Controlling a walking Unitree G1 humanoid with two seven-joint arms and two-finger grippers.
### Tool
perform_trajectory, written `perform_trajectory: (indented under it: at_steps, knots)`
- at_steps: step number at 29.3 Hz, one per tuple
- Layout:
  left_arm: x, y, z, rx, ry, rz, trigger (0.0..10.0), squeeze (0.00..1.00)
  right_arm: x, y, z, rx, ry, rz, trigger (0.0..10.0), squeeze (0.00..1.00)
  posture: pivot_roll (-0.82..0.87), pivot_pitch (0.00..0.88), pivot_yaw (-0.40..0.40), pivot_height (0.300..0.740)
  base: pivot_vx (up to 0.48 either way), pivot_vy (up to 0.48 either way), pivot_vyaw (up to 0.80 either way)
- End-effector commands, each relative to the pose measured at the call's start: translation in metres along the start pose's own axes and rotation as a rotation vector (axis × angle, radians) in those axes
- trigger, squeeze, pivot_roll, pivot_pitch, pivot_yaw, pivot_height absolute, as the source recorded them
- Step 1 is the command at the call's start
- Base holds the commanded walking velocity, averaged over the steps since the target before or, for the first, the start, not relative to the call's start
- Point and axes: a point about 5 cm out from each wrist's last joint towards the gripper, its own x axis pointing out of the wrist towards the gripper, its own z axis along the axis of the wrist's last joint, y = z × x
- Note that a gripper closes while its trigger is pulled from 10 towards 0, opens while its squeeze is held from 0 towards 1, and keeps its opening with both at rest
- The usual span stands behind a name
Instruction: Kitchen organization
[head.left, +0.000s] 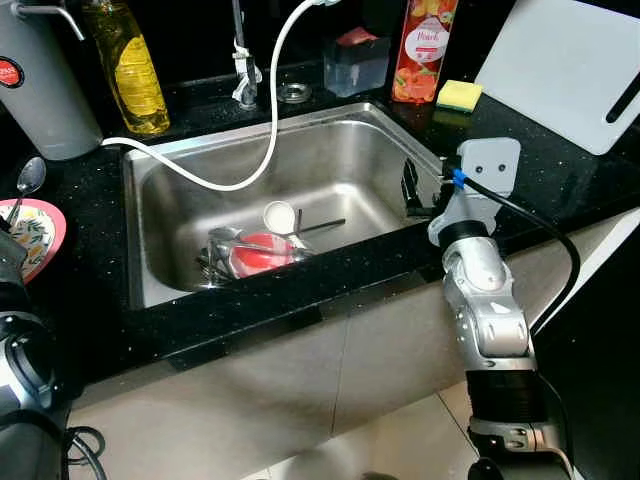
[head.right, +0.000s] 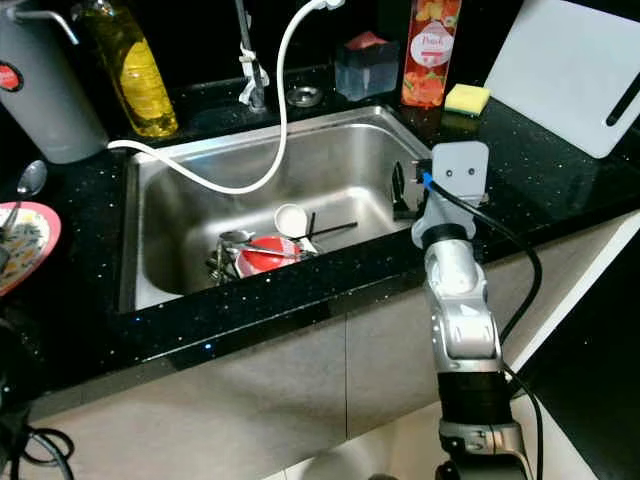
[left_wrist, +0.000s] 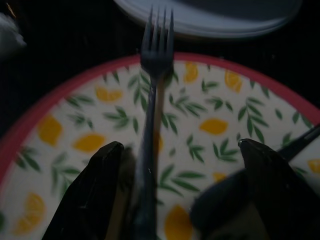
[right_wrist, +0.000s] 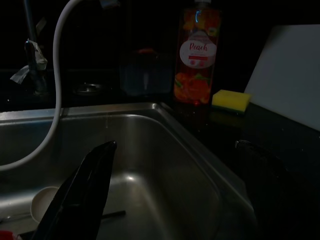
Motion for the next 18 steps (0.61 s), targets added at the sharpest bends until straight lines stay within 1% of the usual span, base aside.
perform_trajectory:
  at_steps: [1,6,8,9,10,12,13,14,17,18]
  knots:
    - [0.003,0.01,0.018,0.062,-0.076,0.048,10.0,0.0,-0.004,0.003,-0.002,0.005,0.012,0.003,10.0,0.0,0.0,0.0,0.059,0.74,0.0,0.0,0.0]
    - [0.004,0.014,0.018,0.083,-0.076,0.055,10.0,0.0,-0.005,0.004,-0.001,0.006,0.015,0.006,10.0,0.0,-0.01,0.0,0.064,0.74,0.0,0.0,0.0]
    - [0.007,0.018,0.013,0.093,-0.044,0.06,10.0,0.0,-0.006,0.004,-0.001,0.005,0.016,0.007,10.0,0.0,0.0,0.0,0.066,0.74,0.0,0.0,0.0]
    - [0.009,0.019,0.006,0.109,-0.023,0.059,10.0,0.0,-0.006,0.003,-0.002,0.005,0.02,0.005,10.0,0.0,0.0,0.0,0.066,0.74,0.0,0.0,0.0]
    - [0.009,0.019,0.006,0.109,-0.023,0.059,10.0,0.0,-0.006,0.003,-0.002,0.005,0.02,0.005,10.0,0.0,0.0,0.0,0.066,0.74,0.0,0.0,0.0]
    - [0.01,0.02,-0.001,0.158,-0.015,0.059,10.0,0.0,-0.006,0.002,-0.002,0.003,0.023,0.001,10.0,0.0,0.0,0.0,0.074,0.74,0.0,0.0,0.0]
    - [0.01,0.02,-0.001,0.158,-0.015,0.059,10.0,0.0,-0.006,0.002,-0.002,0.003,0.023,0.001,10.0,0.0,0.0,0.0,0.074,0.74,0.0,0.0,0.0]
    - [0.01,0.019,-0.009,0.182,0.005,0.05,10.0,0.0,-0.007,0.0,-0.003,-0.001,0.028,-0.006,10.0,0.0,-0.01,0.0,0.076,0.74,0.0,0.0,0.0]
    - [0.011,0.019,-0.018,0.182,0.034,0.045,10.0,0.0,-0.008,-0.001,-0.004,-0.003,0.031,-0.011,10.0,0.0,-0.01,0.0,0.074,0.74,0.0,0.0,0.0]
    - [0.011,0.02,-0.023,0.189,0.049,0.044,5.6,0.0,-0.008,-0.001,-0.004,-0.002,0.031,-0.012,10.0,0.0,-0.01,0.0,0.072,0.74,0.0,0.0,0.0]
